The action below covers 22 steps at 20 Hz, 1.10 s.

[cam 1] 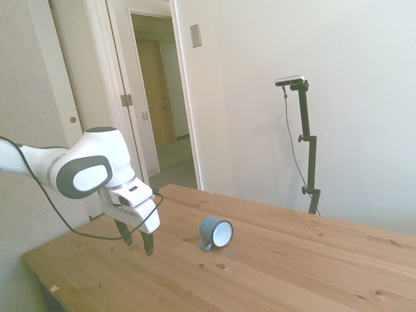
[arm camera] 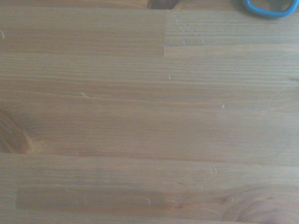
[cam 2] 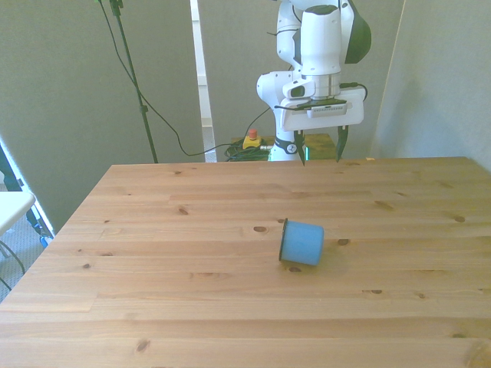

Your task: Flip the mug upright

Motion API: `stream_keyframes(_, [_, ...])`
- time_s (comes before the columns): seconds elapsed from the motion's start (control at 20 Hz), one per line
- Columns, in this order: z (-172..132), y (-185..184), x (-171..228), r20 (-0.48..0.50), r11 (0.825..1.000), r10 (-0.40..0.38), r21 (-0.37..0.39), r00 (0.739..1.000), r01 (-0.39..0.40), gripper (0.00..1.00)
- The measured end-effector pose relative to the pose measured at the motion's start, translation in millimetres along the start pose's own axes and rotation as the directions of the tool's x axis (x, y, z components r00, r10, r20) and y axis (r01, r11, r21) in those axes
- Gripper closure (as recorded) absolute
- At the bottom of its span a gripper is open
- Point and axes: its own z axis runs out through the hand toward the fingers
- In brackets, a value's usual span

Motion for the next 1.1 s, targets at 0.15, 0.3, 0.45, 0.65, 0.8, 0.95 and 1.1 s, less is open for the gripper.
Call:
stream_keyframes(0.15, [0.8,0.8,2.0,0.002,1.0,0.017,0.0,1.0,-0.017,0.0])
stream_keyframes(0.3, [-12.2,2.9,27.8,-0.011,0.998,0.062,0.034,0.998,-0.062,0.0])
stream_keyframes(0.45, [-38.4,10.0,83.5,-0.028,0.987,0.136,0.092,0.99,-0.133,0.0])
stream_keyframes(0.65, [-62.8,11.0,159.3,-0.037,0.969,0.204,0.147,0.978,-0.196,0.0])
stream_keyframes(0.8, [-56.7,0.7,217.3,-0.019,0.962,0.234,0.148,0.972,-0.229,0.0])
stream_keyframes(0.95, [-58.4,-1.2,228.8,-0.005,0.955,0.239,0.181,0.971,-0.235,0.0])
stream_keyframes(1.1, [-42.3,0.8,244.9,0.034,0.947,0.246,0.203,0.969,-0.248,0.0])
